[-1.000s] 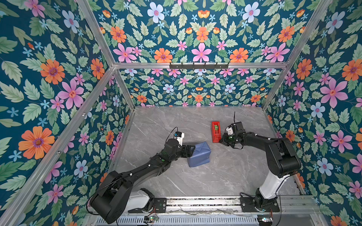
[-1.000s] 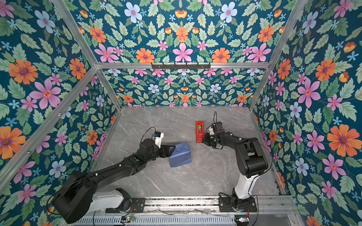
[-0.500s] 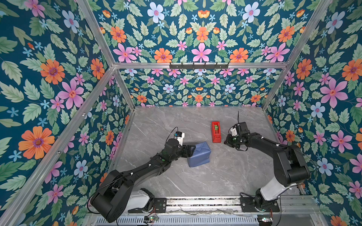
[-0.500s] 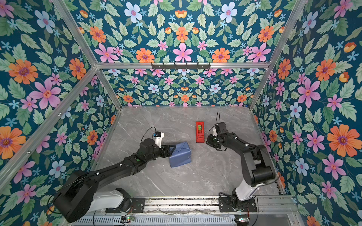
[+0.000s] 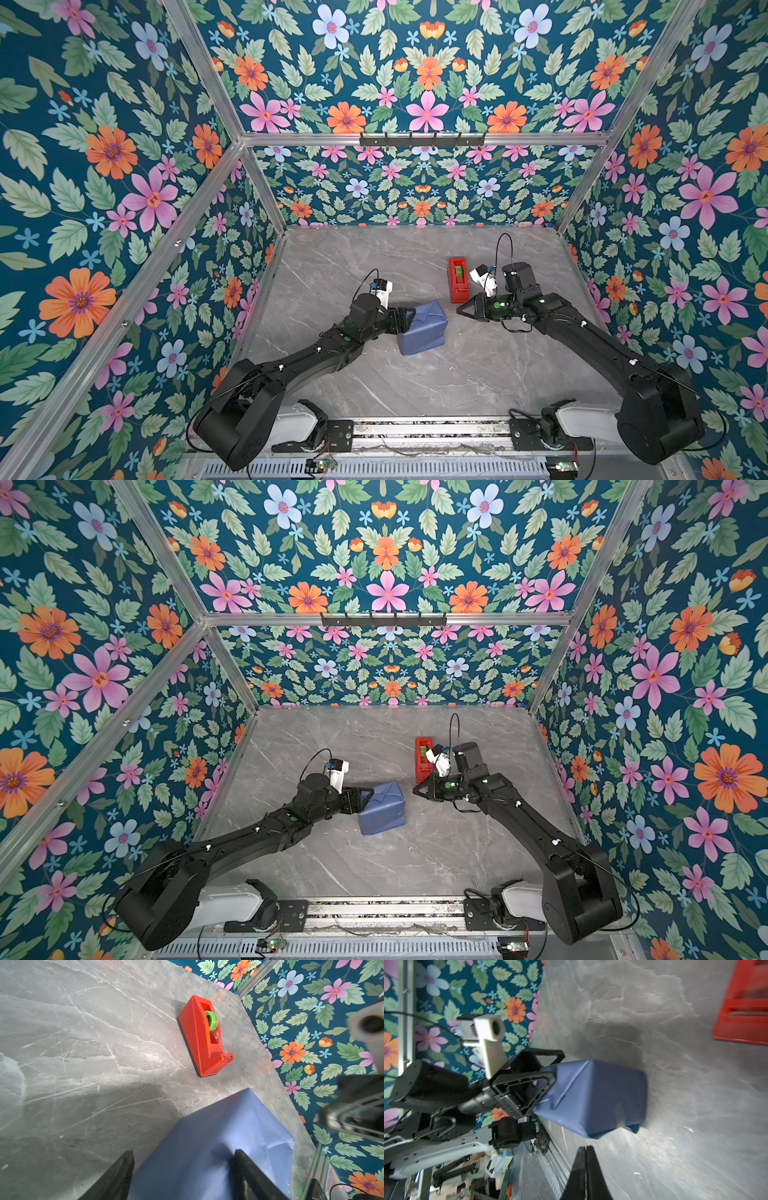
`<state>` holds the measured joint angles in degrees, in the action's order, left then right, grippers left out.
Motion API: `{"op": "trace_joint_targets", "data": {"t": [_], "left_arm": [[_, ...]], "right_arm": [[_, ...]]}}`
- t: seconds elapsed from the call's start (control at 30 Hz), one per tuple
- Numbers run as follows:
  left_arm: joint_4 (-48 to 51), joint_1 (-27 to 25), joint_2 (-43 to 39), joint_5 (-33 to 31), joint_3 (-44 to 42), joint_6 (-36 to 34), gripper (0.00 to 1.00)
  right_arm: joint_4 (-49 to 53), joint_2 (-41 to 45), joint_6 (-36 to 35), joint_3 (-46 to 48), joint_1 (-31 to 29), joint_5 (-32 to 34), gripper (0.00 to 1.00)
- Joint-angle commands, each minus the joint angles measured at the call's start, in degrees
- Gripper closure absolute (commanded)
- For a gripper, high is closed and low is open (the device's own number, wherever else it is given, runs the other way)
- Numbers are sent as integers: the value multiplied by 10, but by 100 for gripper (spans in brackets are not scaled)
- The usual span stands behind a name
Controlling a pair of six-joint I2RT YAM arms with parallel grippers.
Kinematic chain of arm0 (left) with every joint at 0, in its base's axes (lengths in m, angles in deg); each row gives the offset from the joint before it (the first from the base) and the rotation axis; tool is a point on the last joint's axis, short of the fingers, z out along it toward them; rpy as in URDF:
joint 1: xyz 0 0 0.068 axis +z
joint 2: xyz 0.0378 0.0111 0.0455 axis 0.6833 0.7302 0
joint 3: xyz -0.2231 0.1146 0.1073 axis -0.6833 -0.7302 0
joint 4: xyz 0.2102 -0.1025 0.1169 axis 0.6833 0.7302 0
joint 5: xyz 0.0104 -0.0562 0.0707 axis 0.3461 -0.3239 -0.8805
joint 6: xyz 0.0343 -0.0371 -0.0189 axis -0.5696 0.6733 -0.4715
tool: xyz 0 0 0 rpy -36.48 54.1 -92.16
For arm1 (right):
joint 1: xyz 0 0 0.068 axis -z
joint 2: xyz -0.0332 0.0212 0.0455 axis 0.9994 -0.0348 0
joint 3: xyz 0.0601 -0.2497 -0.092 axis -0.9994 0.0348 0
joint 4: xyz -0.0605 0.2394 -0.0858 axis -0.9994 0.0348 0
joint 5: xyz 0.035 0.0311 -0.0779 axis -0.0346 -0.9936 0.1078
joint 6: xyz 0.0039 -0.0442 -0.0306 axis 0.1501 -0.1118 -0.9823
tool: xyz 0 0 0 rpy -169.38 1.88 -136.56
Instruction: Wrap the gift box in paper
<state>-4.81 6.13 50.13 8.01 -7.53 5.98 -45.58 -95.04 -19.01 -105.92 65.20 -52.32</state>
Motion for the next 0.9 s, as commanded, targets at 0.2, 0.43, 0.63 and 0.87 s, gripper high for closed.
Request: {"op": "trace_joint_targets", "data": {"t": [0.2, 0.43, 0.63, 0.87], "left_arm": [[92, -1, 8, -3, -5, -22, 23], [91, -1, 11, -2, -4, -21, 23], [92, -1, 10, -4, -5, -21, 24], [92, -1, 12, -4, -2, -22, 23]], "right_arm": [[-21, -65, 48, -56, -98, 23, 100], [-26, -108, 102, -82, -144, 94, 100], [-25, -107, 157, -72, -161, 148, 100], [-53, -101, 237, -54, -178, 186, 100]]}}
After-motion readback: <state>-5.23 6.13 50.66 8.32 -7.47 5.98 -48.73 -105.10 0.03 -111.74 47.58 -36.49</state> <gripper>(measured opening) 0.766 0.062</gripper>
